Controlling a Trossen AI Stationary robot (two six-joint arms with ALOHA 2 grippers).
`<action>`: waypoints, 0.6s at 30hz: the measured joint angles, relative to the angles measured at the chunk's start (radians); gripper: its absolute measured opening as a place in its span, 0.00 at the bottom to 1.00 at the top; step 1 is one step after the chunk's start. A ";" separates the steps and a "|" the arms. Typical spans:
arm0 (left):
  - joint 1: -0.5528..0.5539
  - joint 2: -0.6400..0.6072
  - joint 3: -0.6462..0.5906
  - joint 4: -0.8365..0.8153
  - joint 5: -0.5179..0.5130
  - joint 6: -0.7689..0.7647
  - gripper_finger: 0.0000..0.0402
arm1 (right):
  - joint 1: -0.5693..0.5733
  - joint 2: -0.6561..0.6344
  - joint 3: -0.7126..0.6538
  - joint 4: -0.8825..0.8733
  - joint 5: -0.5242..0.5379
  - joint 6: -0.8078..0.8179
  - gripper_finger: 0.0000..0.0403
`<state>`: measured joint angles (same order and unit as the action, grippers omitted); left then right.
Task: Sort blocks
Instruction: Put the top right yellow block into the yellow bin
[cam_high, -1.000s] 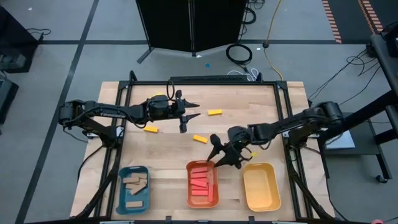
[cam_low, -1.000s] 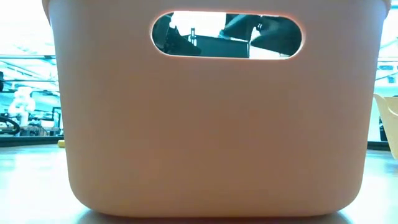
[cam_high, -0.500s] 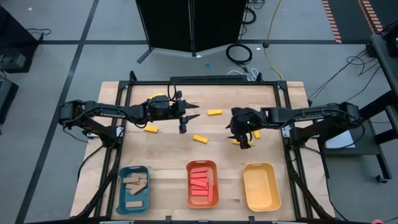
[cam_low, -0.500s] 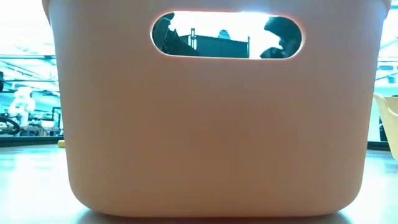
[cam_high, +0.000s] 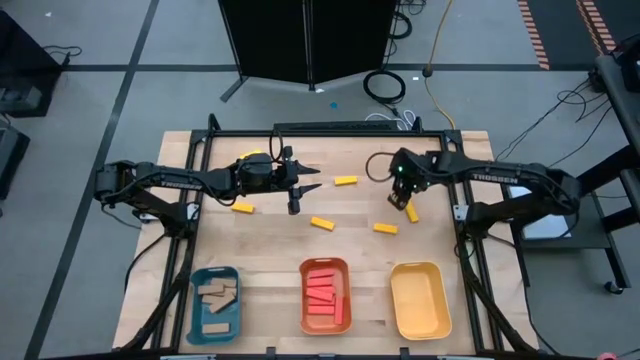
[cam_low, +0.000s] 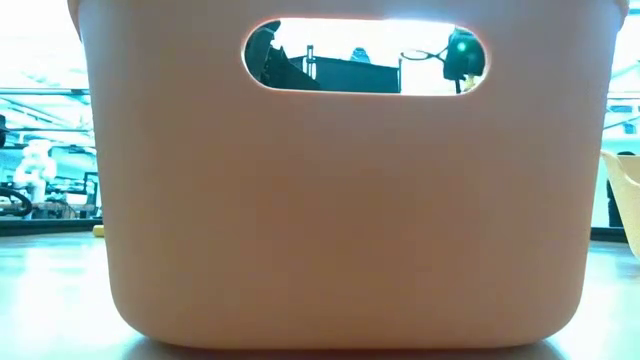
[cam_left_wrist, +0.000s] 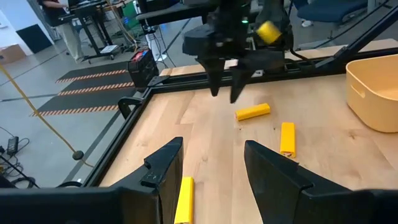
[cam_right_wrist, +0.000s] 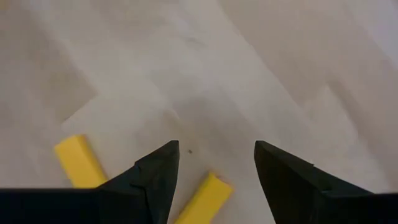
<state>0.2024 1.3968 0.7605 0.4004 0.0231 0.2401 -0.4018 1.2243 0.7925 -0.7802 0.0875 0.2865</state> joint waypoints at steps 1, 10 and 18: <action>0.000 0.002 0.000 0.000 0.000 0.000 0.42 | -0.016 0.000 0.000 -0.014 0.000 0.044 0.50; 0.001 0.040 0.000 0.017 0.000 0.002 0.42 | -0.051 0.000 -0.031 -0.028 0.087 0.128 0.50; 0.001 0.040 0.000 0.045 0.000 0.002 0.42 | -0.088 0.000 -0.149 -0.011 0.092 0.237 0.50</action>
<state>0.2031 1.4368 0.7601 0.4456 0.0231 0.2420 -0.4901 1.2247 0.6439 -0.7911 0.1791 0.5234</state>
